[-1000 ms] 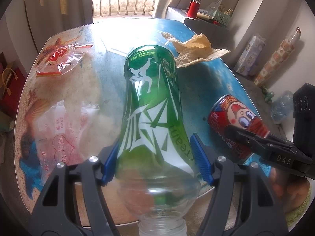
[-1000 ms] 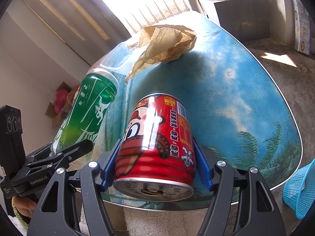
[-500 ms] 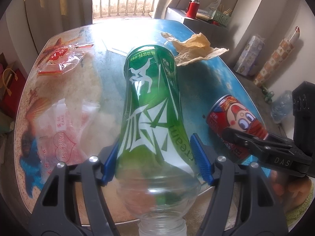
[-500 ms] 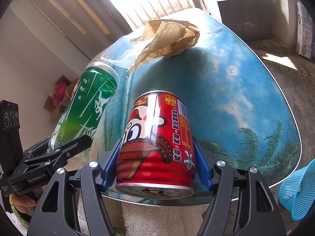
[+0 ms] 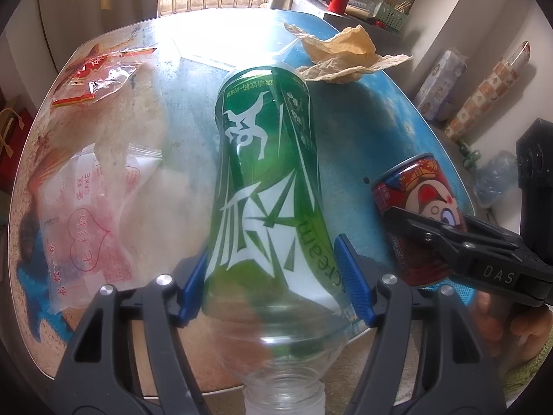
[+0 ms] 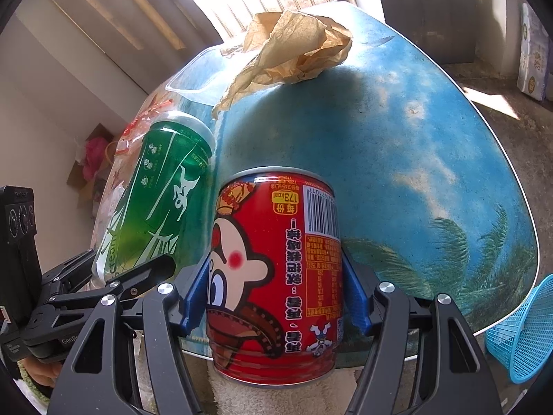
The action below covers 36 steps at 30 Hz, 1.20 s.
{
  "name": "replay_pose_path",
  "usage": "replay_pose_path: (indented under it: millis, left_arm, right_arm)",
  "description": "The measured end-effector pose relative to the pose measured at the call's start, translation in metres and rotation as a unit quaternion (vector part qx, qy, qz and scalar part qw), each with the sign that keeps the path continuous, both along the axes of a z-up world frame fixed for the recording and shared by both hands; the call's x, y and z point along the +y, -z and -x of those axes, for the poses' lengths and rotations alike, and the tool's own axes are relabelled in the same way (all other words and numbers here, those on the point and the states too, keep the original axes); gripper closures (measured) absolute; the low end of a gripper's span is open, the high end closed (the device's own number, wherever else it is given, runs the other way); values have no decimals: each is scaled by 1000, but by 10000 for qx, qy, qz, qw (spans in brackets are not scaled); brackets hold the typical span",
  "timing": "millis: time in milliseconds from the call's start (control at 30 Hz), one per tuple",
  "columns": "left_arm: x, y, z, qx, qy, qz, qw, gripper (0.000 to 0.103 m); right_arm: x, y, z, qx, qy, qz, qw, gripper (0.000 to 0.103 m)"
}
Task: Collect trash
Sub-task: 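Lift the green bottle and red can off the table with both grippers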
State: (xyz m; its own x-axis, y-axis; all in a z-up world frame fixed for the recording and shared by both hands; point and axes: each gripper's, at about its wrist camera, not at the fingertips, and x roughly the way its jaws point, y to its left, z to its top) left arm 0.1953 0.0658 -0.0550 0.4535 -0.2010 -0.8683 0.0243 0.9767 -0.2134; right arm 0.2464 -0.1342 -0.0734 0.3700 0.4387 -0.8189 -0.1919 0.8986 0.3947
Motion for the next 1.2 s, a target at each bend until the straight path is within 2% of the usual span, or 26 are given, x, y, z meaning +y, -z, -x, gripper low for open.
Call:
replay_pose_path:
  millis: [200,467,700,1200]
  left_arm:
    - [0,6,-6,85,19,67,9999,38]
    - [6,12,-18,250,-96,327,9991,38]
    - [4,11,-16,116,-165,285,9994,38]
    - [2,-17,-1,-339,-102,13,9994,39]
  right_arm:
    - [-7,2,-3,25,89,-242,9997,39]
    - [-7,2,-1,-23,105,-229,9997,39]
    - [-10,1,1,-10,170,-317,9994,39]
    - [-18,-5,6,-91,245,-497,9984,39]
